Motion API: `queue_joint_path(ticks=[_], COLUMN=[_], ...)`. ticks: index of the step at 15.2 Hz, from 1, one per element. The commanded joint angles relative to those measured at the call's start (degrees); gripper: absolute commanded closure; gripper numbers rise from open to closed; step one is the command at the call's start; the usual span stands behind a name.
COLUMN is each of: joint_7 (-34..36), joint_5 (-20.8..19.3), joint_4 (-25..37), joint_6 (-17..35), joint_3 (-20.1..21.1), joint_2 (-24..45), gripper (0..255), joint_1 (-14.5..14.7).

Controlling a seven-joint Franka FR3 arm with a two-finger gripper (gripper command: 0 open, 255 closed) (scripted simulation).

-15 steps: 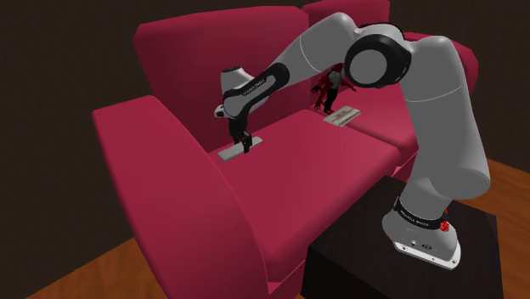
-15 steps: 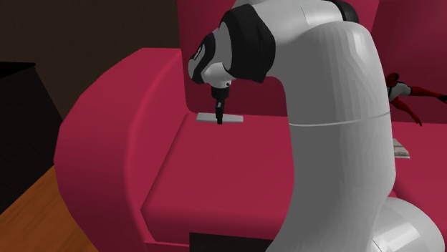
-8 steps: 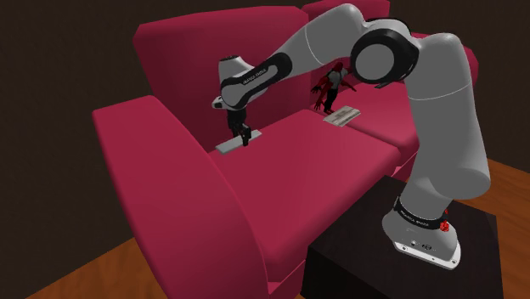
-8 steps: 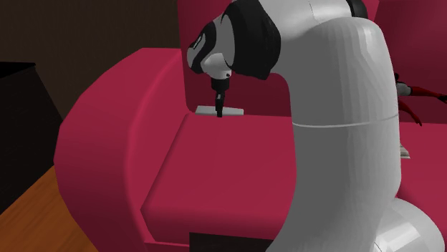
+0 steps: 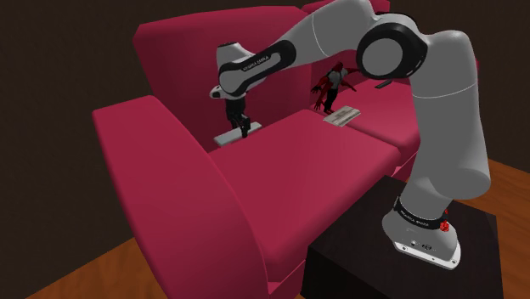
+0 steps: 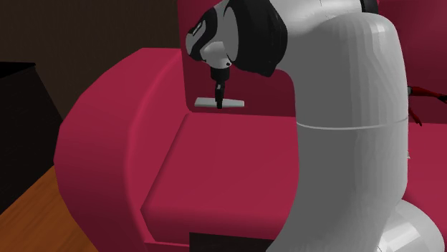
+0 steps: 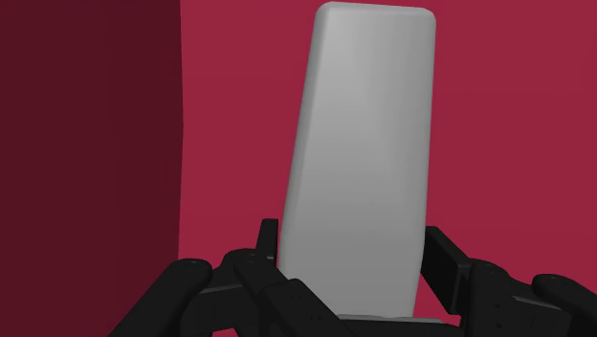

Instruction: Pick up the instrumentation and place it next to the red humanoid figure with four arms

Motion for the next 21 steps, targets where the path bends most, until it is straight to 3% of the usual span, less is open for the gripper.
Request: queue_joint_path(ticks=[1, 21], joint_7=[0.1, 0.4], joint_5=[-0.1, -0.5], joint_4=[0.7, 12.7], joint_6=[-1.3, -15.6], joint_3=[0.0, -0.3], joint_2=[-0.6, -2.9], gripper=[255, 255], joint_1=[0.0, -0.1])
